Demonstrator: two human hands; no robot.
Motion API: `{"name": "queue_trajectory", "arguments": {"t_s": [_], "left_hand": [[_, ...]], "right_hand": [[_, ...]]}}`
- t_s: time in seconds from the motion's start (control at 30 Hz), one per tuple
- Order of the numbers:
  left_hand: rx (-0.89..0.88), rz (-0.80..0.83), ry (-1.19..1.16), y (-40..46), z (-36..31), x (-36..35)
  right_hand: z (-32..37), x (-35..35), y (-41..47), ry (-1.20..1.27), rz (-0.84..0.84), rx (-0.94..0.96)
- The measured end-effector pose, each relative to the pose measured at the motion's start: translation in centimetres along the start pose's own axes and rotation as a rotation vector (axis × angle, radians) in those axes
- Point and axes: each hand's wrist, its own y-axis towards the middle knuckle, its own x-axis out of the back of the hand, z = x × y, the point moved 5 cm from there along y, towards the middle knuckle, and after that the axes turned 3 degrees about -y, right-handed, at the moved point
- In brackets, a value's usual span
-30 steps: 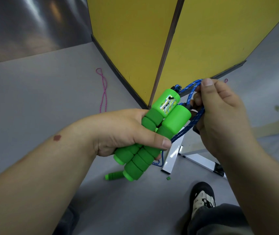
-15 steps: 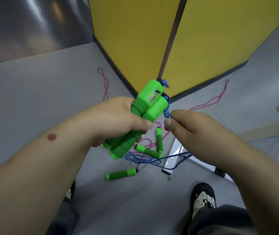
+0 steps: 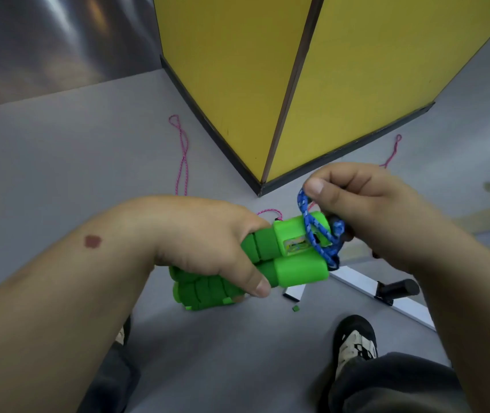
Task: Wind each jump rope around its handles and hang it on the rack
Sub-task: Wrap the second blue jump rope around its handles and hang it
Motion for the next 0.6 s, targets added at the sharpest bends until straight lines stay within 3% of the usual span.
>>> {"name": "queue_trajectory", "arguments": {"t_s": [0.07,0.13,0.2,0.3,0.47,0.6], "left_hand": [[-0.137,0.078,-0.203,-0.4,-0.5,-0.1],[-0.238,0.068,-0.362,-0.5,-0.9,0.2],[-0.28,-0.025,-0.519,-0.5,-1.0,1.0],[-0.181,-0.284,-0.654,-0.7,0.2,2.9],[0.026,-0.508,-0.416,-0.9,1.5,3.7],[0.168,-0.554,-0.064,-0.6,1.3,3.3]], "right_hand": [[-0.7,-0.6,0.3,0.225,0.039,-0.078],[-1.1,-1.3,0.4,0.214,0.05,-0.124],[-1.5,-2.2,0.4,0.13,0.058,-0.184],[-1.7,-2.7,0.5,0.045,0.082,-0.183],[-0.6,-0.8,0.1,-0.197,0.028,-0.118],[0.0,-1.1,-0.2,-0.195,0.096,-0.069]]}}
